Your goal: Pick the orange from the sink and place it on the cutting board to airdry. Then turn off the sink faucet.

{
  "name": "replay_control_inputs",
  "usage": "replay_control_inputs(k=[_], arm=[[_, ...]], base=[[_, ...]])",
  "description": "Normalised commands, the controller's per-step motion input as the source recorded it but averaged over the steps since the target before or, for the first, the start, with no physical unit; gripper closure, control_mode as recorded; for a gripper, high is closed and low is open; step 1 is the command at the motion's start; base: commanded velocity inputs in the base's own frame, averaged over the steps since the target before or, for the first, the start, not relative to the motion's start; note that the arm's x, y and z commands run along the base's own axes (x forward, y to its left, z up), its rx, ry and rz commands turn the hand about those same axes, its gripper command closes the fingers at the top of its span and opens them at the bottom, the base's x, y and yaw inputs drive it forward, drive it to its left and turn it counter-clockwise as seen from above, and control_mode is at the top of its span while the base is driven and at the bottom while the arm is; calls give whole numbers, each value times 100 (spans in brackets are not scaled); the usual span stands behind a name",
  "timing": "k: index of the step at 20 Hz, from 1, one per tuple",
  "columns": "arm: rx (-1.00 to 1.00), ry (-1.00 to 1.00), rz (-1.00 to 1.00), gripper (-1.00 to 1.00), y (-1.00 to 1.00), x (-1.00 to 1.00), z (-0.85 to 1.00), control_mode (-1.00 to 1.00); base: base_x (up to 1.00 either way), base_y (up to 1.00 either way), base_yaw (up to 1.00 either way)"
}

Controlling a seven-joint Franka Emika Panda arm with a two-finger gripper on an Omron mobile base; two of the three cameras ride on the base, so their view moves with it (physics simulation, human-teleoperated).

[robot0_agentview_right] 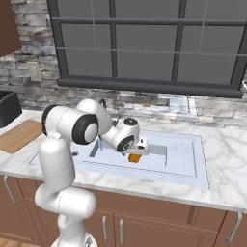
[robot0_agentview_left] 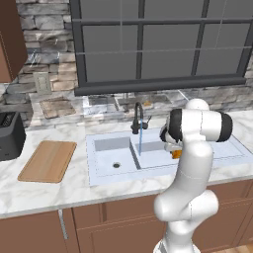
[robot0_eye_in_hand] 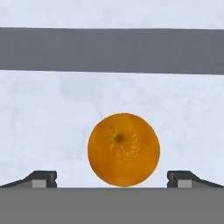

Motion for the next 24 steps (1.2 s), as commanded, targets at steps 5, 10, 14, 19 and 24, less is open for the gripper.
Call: replay_control_inputs(k=[5, 10, 14, 19, 24], arm=[[0, 0, 0, -100, -10, 17, -8, -100], [0, 0, 0, -100, -5, 11, -11, -100], [0, 0, 0, -100, -3, 0, -12, -100], [0, 0, 0, -100, 0, 0, -12, -100], [0, 0, 0, -100, 0, 0, -13, -100]], base=[[0, 0, 0], [0, 0, 0], [0, 0, 0], [0, 0, 0], [0, 0, 0]])
